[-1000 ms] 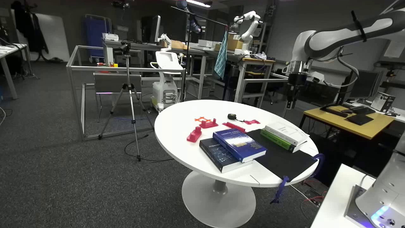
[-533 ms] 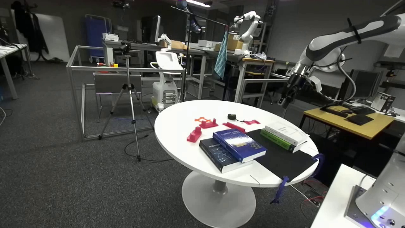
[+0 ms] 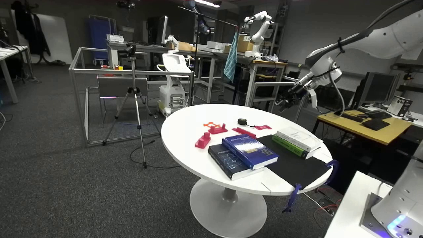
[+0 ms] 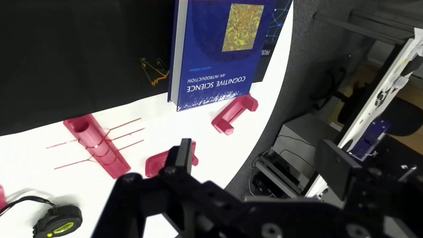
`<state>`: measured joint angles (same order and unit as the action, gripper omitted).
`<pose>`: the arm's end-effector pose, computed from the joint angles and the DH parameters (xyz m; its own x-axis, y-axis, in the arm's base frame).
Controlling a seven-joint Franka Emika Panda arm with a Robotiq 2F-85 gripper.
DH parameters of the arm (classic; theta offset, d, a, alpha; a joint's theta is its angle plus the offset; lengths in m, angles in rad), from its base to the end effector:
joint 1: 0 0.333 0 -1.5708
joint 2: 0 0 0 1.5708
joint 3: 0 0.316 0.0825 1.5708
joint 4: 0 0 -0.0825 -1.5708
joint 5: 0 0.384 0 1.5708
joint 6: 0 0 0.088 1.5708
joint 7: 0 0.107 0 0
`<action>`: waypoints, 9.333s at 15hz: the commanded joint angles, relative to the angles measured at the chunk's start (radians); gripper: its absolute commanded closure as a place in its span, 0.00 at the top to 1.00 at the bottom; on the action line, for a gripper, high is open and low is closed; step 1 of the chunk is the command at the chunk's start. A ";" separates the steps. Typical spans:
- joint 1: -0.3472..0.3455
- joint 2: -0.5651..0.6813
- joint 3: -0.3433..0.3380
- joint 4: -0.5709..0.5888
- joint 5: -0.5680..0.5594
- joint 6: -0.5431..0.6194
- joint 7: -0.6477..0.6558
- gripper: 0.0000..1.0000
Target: Move the blue book to the right
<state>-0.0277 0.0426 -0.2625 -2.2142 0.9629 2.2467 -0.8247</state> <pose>0.5241 -0.1316 0.3679 0.9266 -0.1989 0.3192 0.0262 -0.8127 -0.5821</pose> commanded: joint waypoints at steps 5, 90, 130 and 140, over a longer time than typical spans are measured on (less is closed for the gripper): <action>-0.056 0.350 0.128 0.243 -0.070 0.012 0.097 1.00; -0.277 0.859 0.259 0.595 0.144 -0.533 -0.079 1.00; -0.216 0.547 0.195 0.297 0.376 -0.412 -0.264 0.18; -0.240 0.534 0.176 0.334 0.345 -0.566 -0.083 0.18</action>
<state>-0.2543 0.6455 -0.0779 -1.8648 1.3034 1.7796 -0.9878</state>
